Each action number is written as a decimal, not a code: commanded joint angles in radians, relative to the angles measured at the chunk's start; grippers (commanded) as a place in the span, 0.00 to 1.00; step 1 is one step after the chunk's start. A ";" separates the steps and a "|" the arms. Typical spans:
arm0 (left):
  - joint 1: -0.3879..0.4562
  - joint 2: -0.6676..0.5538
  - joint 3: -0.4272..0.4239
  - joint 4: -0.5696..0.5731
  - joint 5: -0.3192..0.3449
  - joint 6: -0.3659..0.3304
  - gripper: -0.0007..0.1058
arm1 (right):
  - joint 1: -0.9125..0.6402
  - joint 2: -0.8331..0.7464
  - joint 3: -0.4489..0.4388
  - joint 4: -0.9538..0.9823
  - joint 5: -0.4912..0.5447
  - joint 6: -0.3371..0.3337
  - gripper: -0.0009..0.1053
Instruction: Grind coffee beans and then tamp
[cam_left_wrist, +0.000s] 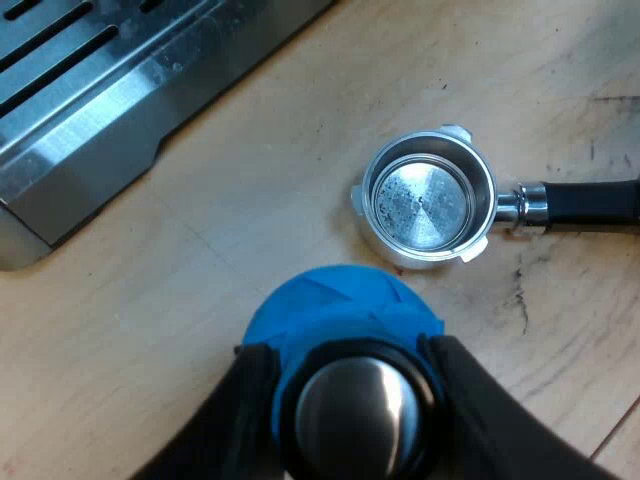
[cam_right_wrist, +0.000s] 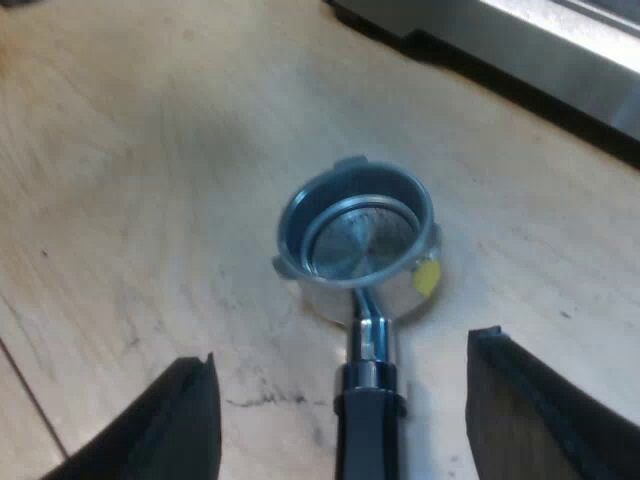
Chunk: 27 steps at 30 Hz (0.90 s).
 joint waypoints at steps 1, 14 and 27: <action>-0.005 -0.004 -0.009 -0.015 0.005 -0.009 0.01 | 0.000 -0.009 0.002 -0.023 0.000 -0.080 0.53; -0.077 0.126 -0.029 -0.100 0.050 -0.006 0.01 | 0.000 -0.009 0.031 -0.059 0.000 -0.168 0.53; -0.164 0.340 -0.144 -0.156 0.051 0.015 0.01 | 0.000 -0.009 0.031 -0.066 0.000 -0.161 0.53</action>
